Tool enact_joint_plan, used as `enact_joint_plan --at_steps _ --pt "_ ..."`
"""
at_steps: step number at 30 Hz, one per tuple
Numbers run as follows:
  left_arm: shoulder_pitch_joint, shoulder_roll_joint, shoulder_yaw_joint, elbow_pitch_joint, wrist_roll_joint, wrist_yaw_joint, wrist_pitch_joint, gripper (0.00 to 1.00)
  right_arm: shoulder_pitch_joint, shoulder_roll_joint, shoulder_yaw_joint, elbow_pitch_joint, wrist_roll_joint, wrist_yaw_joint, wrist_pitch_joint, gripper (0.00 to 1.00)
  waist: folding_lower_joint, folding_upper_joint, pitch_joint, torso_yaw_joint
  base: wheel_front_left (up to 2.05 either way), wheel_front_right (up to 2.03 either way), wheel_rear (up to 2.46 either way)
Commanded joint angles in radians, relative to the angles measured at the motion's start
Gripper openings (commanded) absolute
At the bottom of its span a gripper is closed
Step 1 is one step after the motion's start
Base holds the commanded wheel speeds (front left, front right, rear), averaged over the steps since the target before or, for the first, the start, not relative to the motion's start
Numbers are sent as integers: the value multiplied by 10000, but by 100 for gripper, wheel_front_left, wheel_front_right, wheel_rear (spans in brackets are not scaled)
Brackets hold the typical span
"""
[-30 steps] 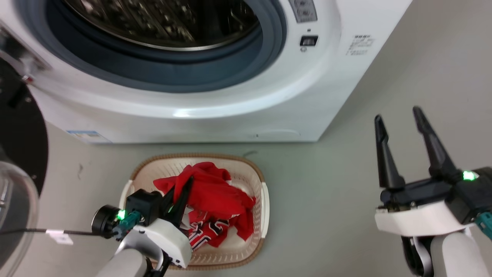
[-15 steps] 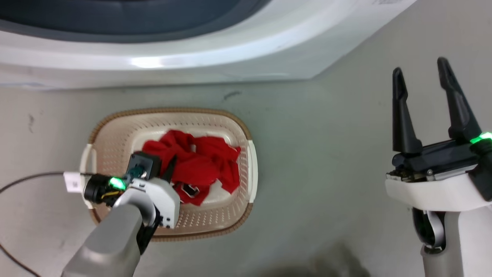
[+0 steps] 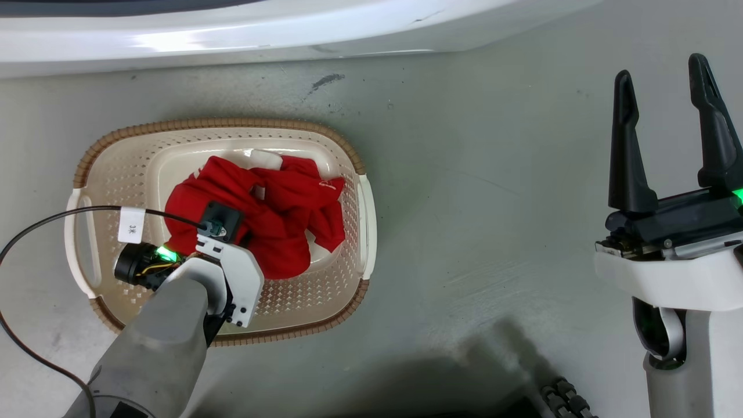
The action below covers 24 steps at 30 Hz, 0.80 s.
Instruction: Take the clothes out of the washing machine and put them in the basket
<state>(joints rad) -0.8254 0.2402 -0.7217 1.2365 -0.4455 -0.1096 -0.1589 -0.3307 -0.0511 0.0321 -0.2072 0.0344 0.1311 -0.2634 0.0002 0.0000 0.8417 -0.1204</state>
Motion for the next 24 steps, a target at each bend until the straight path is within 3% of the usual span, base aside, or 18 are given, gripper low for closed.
enact_joint_plan --at_steps 1,4,5,6,20,24 --pt "-135 -17 -61 134 19 -25 124 0 -224 17 17 -53 85 -9 -20 100 -2 0 54 -38 0 0 0" --pt "-132 -39 -119 244 -4 -49 258 0 -223 17 40 -32 109 -9 -20 100 -2 0 43 -67 0 0 0" --pt "-98 -62 -108 288 -64 -59 312 12 -214 17 48 -6 113 -9 -20 100 -2 0 4 -81 0 0 0" --pt "-59 -98 -117 322 -67 -62 311 100 -190 18 51 23 119 -9 -20 100 -2 0 -56 -89 0 0 0" --pt "948 -259 198 89 -556 -47 -1020 100 507 16 193 425 37 -9 -20 100 -2 0 -2087 285 0 0 0" --pt "1417 -96 577 -1012 -539 294 -1074 100 832 16 199 563 16 -9 -20 100 -2 0 -2780 459 0 0 0"
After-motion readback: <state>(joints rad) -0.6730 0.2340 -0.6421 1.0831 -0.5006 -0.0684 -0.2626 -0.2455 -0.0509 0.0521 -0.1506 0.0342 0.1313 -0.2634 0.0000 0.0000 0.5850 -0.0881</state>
